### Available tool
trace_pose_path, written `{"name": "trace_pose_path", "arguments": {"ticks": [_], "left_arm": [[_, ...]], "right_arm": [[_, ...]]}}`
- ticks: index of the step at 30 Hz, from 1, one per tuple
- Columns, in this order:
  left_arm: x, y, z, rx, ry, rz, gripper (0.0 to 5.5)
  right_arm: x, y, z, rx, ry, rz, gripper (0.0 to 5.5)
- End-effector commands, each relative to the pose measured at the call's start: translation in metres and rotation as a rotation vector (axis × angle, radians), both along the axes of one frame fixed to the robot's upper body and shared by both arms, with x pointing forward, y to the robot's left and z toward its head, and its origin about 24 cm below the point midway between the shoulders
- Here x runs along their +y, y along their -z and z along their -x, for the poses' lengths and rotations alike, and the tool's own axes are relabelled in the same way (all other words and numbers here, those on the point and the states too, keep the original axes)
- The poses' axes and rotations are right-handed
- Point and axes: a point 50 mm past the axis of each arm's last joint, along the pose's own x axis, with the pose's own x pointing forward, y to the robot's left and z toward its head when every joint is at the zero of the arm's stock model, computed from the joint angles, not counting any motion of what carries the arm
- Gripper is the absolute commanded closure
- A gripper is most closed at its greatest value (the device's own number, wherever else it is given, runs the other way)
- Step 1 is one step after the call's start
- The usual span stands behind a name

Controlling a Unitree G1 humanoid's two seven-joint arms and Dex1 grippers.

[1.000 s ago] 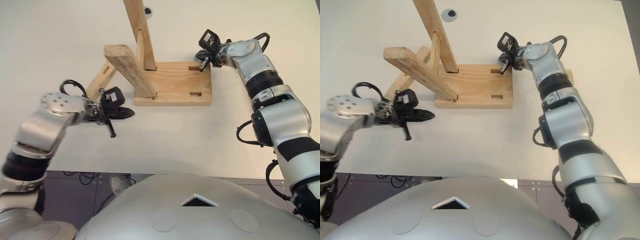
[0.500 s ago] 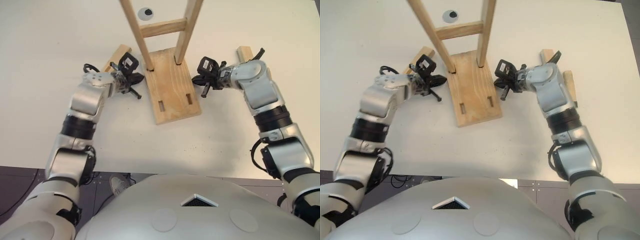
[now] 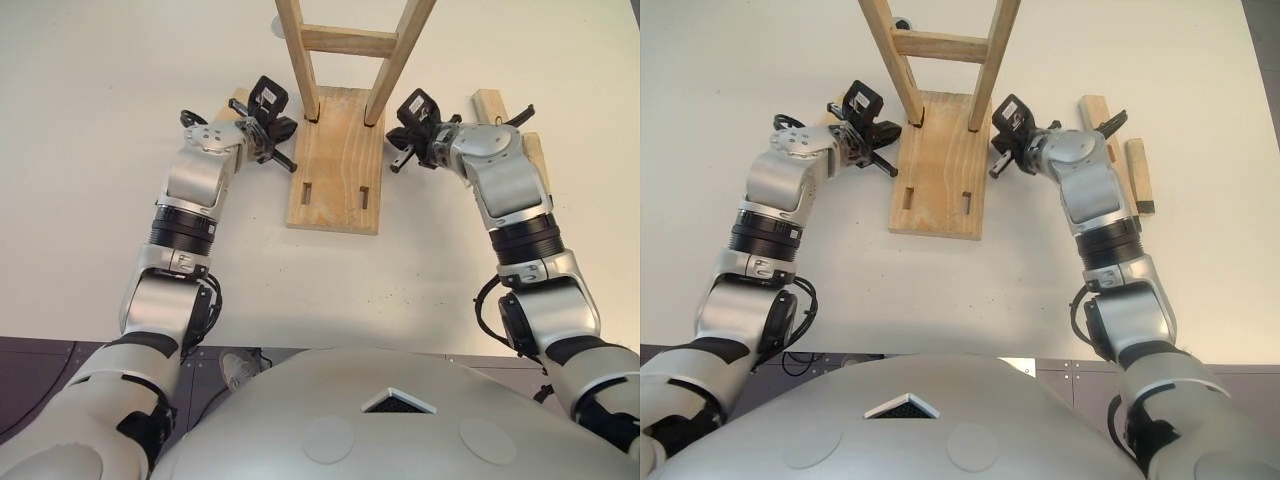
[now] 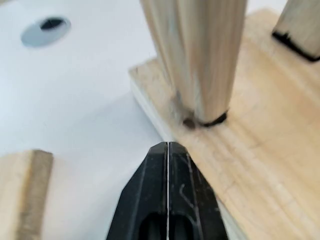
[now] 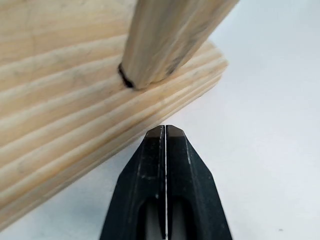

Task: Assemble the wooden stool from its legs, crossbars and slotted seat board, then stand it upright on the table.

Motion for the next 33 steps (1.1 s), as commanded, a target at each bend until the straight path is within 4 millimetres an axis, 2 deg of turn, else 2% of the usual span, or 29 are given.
{"name": "trace_pose_path", "arguments": {"ticks": [1,5,11,13,16,19,22,26,30,33], "left_arm": [[0.023,-0.012,0.009,-0.031,-0.037,-0.017,5.5],[0.04,-0.04,0.001,-0.18,-0.122,-0.002,5.5],[0.059,-0.061,-0.024,-0.371,-0.368,-0.028,5.5],[0.066,-0.066,-0.028,-0.424,-0.445,-0.015,5.5],[0.074,-0.057,-0.022,-0.452,-0.56,0.001,5.5],[0.078,-0.046,-0.005,-0.45,-0.664,0.062,5.5],[0.079,-0.034,0.012,-0.437,-0.717,0.066,5.5],[0.08,-0.028,0.021,-0.432,-0.77,0.083,5.5],[0.082,-0.021,0.027,-0.412,-0.807,0.086,5.5],[0.082,-0.019,0.027,-0.405,-0.801,0.081,5.5]], "right_arm": [[-0.014,-0.022,-0.012,-0.142,0.136,-0.053,5.49],[-0.047,-0.046,-0.021,-0.346,0.405,-0.13,4.86],[-0.07,-0.048,-0.012,-0.396,0.557,-0.218,3.85],[-0.086,-0.05,-0.008,-0.386,0.594,-0.227,3.44],[-0.117,-0.044,0.003,-0.334,0.646,-0.196,2.96],[-0.153,-0.032,0.026,-0.213,0.659,-0.114,2.32],[-0.177,-0.023,0.035,-0.077,0.644,-0.079,2.21],[-0.192,-0.025,0.04,0.031,0.597,-0.093,2.21],[-0.19,-0.017,0.04,0.134,0.576,-0.151,2.21],[-0.189,-0.007,0.046,0.19,0.557,-0.161,2.21]]}}
